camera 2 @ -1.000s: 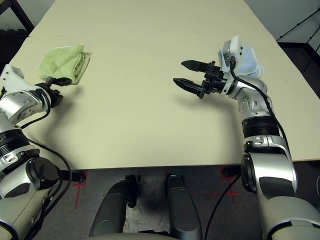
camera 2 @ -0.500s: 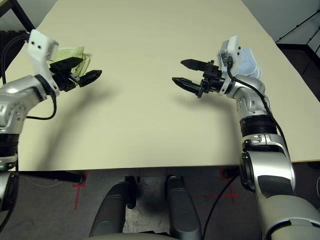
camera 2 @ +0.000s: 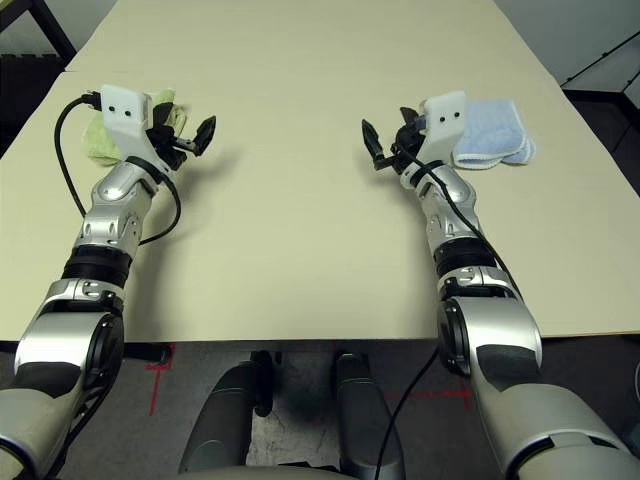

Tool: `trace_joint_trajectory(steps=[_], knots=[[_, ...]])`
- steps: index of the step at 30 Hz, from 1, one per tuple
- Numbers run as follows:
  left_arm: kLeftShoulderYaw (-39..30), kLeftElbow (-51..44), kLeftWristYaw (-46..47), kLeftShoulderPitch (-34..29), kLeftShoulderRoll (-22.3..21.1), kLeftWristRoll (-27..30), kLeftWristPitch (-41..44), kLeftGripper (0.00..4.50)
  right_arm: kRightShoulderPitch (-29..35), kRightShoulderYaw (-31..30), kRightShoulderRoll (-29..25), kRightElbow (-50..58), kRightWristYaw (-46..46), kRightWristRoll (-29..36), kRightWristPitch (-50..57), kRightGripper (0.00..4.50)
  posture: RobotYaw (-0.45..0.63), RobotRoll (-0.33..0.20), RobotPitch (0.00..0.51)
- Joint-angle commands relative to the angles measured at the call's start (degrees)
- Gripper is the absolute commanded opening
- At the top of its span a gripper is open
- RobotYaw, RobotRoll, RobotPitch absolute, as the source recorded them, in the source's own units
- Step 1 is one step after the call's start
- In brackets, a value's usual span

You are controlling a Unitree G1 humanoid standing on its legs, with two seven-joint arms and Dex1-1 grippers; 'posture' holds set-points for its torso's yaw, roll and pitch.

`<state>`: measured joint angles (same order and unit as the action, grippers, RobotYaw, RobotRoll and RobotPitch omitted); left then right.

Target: Fold the towel and set it aside.

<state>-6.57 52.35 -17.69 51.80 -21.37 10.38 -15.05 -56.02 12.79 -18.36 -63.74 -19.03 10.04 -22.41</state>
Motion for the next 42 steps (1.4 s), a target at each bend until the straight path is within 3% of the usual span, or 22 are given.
trace_joint_trajectory(steps=[1, 15, 22, 28, 42], knots=[[-1.5, 5.2, 3.3, 1.0, 0.3, -1.7, -3.0, 4.46, 0.4, 1.1, -0.6, -3.3, 2.8, -0.7, -1.9, 4.50, -0.08, 0.000, 0.167], [-6.4, 7.8, 6.8, -0.8, -4.4, -1.9, -6.1, 4.46, 1.9, 3.5, -3.2, -5.2, 3.6, 0.4, -0.8, 4.50, -0.08, 0.000, 0.175], [-6.5, 7.4, 6.2, -1.3, -4.4, -2.3, -5.1, 4.46, 1.7, 4.1, -3.8, -5.7, 3.4, -0.1, -0.4, 4.50, -0.09, 0.000, 0.166], [-7.2, 7.7, 6.4, -2.3, -4.8, -1.6, -1.4, 4.46, 2.2, 4.1, -3.3, -5.3, 3.1, 0.0, -0.5, 4.50, -0.10, 0.000, 0.117], [-9.4, 6.4, 4.0, -5.4, -5.5, -0.5, -1.1, 4.46, 1.3, 3.7, -2.3, -5.7, 1.1, 0.0, 2.1, 4.50, -0.10, 0.000, 0.124]])
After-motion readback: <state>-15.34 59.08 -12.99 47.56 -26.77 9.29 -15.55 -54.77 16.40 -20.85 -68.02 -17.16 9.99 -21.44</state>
